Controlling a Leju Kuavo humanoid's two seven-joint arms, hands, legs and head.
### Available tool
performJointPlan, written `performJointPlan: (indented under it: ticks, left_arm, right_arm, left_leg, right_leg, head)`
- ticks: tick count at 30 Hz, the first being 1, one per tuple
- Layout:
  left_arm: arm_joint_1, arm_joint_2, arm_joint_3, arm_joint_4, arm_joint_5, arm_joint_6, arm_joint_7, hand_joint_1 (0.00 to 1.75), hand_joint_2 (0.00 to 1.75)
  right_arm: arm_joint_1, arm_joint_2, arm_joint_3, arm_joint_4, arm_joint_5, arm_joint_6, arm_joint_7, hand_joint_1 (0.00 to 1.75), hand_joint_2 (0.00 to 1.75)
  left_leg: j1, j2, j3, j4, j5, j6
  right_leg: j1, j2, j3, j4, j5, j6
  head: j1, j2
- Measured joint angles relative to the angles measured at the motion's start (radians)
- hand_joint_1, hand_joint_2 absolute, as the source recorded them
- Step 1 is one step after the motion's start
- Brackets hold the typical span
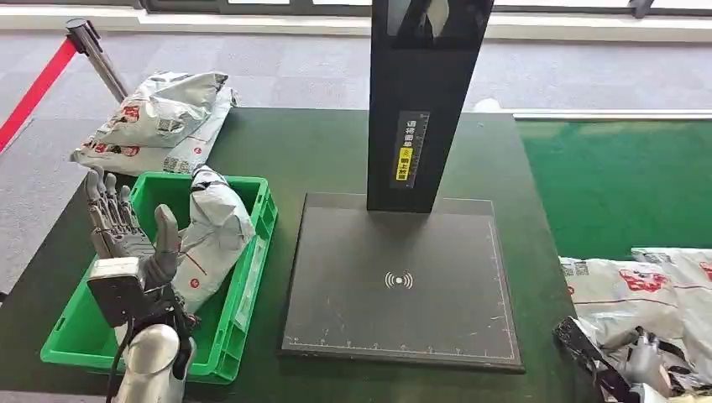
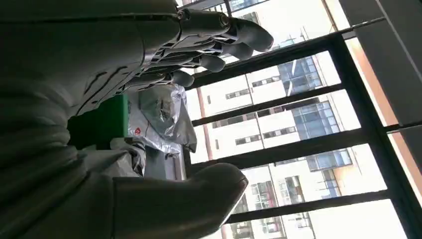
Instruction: Moved the parcel from conveyor to table for the left to box.
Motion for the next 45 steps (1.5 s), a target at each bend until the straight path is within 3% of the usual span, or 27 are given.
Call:
performJointPlan:
  ticks: [8,10,16,19,21,26,29,33,36,38,45]
  left_arm:
    - [0.0,0.002,0.0,0.0,-0.003,-0.009,0.003,0.0,1.75]
    - [0.001,0.002,0.0,0.0,-0.006,-0.009,0.003,0.0,1.75]
    - [0.045,0.0,0.0,-0.039,-0.017,-0.019,-0.01,0.0,1.75]
    - [0.067,-0.005,0.002,-0.058,-0.021,-0.022,-0.019,0.0,1.75]
    - [0.075,-0.006,0.002,-0.066,-0.022,-0.023,-0.021,0.0,1.75]
    - [0.085,-0.011,0.002,-0.076,-0.025,-0.023,-0.024,0.0,1.75]
    - [0.087,-0.012,0.003,-0.08,-0.027,-0.021,-0.028,0.0,1.75]
    - [0.086,-0.012,0.003,-0.079,-0.027,-0.018,-0.03,0.0,1.75]
    - [0.075,-0.012,0.003,-0.067,-0.019,-0.017,-0.03,0.0,1.75]
    - [0.063,-0.012,0.003,-0.054,-0.013,-0.015,-0.031,0.0,1.75]
    - [0.03,-0.015,-0.009,-0.014,-0.006,-0.018,-0.038,0.0,1.75]
  right_arm:
    - [0.02,0.006,0.05,-0.047,-0.016,0.021,-0.034,1.75,1.75]
    - [0.027,0.008,0.063,-0.064,-0.026,0.02,-0.052,1.75,1.75]
    - [0.068,0.034,0.18,-0.227,-0.089,-0.126,-0.119,1.75,1.75]
    - [0.092,0.055,0.234,-0.321,-0.108,-0.219,-0.14,1.75,1.75]
    - [0.094,0.062,0.261,-0.369,-0.113,-0.229,-0.145,1.75,1.75]
    - [0.102,0.074,0.301,-0.43,-0.121,-0.238,-0.153,1.75,1.75]
    - [0.109,0.09,0.307,-0.47,-0.157,-0.384,-0.213,1.75,1.75]
    - [0.111,0.125,0.307,-0.61,-0.339,-0.519,-0.314,1.75,1.75]
    - [0.129,0.155,0.307,-0.72,-0.761,-0.464,-0.511,1.75,1.75]
    - [0.139,0.178,0.307,-0.788,-0.947,-0.437,-0.61,1.75,1.75]
    - [0.102,0.223,0.322,-0.85,-1.07,-0.356,-0.699,1.75,1.75]
  left_leg:
    - [0.006,0.008,0.003,0.0,-0.002,-0.004]
    - [0.008,0.011,-0.004,-0.001,-0.004,-0.006]
    - [0.012,0.024,0.002,-0.005,-0.008,-0.012]
    - [0.012,0.018,0.002,-0.007,-0.006,-0.014]
    - [0.012,0.015,0.009,-0.007,-0.004,-0.016]
    - [0.01,0.007,0.007,-0.006,-0.004,-0.017]
    - [0.007,0.003,0.006,-0.005,-0.003,-0.014]
    - [0.006,0.002,0.006,-0.005,-0.003,-0.014]
    - [0.005,0.001,0.005,-0.004,-0.003,-0.014]
    - [0.005,0.001,0.005,-0.004,-0.003,-0.014]
    - [0.005,0.001,0.005,-0.004,-0.003,-0.012]
  right_leg:
    - [0.003,0.009,0.0,0.0,0.001,-0.003]
    - [0.005,0.012,0.0,0.001,0.001,-0.004]
    - [0.007,0.026,-0.002,0.003,-0.001,-0.012]
    - [0.007,0.02,-0.002,0.004,-0.003,-0.015]
    - [0.007,0.017,-0.003,0.005,-0.003,-0.015]
    - [0.007,0.009,-0.001,0.005,-0.004,-0.016]
    - [0.006,0.003,-0.001,0.005,-0.004,-0.016]
    - [0.006,0.002,0.0,0.004,-0.004,-0.015]
    - [0.005,0.0,0.0,0.003,-0.004,-0.015]
    - [0.004,0.0,0.001,0.003,-0.004,-0.015]
    - [0.004,0.0,0.001,0.004,-0.004,-0.014]
  head:
    - [0.0,0.0]
    - [0.0,0.0]
    - [0.0,0.0]
    - [0.0,0.0]
    - [0.0,0.0]
    - [0.0,0.0]
    - [0.0,0.0]
    - [0.0,0.0]
    - [0.0,0.0]
    - [0.0,0.0]
    - [0.0,0.0]
